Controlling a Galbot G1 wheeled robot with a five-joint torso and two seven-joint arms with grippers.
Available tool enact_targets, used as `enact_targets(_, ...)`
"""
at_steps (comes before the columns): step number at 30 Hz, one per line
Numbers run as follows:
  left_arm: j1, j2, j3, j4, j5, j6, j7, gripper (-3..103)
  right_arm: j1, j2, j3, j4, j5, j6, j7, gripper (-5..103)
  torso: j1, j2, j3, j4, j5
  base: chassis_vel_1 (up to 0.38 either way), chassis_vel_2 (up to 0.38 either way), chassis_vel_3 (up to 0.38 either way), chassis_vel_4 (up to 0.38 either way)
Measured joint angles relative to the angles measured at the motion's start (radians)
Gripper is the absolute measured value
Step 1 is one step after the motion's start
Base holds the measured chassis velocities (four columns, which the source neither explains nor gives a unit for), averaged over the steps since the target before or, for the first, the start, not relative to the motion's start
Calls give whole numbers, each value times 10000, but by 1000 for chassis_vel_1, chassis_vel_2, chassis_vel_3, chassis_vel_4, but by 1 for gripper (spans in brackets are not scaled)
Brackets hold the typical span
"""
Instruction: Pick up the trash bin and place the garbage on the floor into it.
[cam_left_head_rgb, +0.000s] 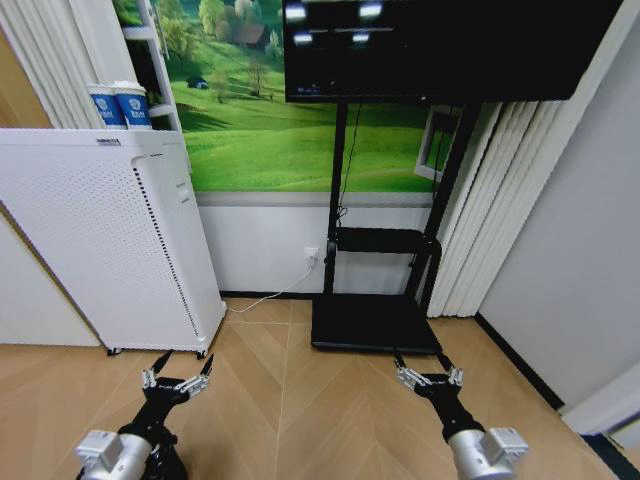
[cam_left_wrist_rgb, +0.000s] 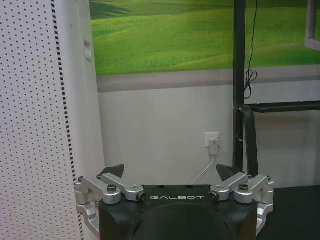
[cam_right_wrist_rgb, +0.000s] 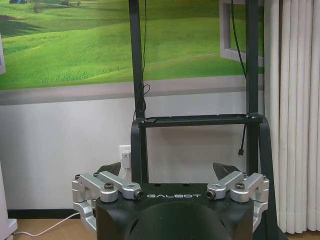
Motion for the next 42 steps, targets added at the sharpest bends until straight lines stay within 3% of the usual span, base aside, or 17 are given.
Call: enact_targets(42, 1, 0, -2, 2, -1, 0, 0, 100, 1, 0, 0, -1, 0, 1, 0, 100, 612, 1690, 1077, 0, 0, 0, 0, 0, 0)
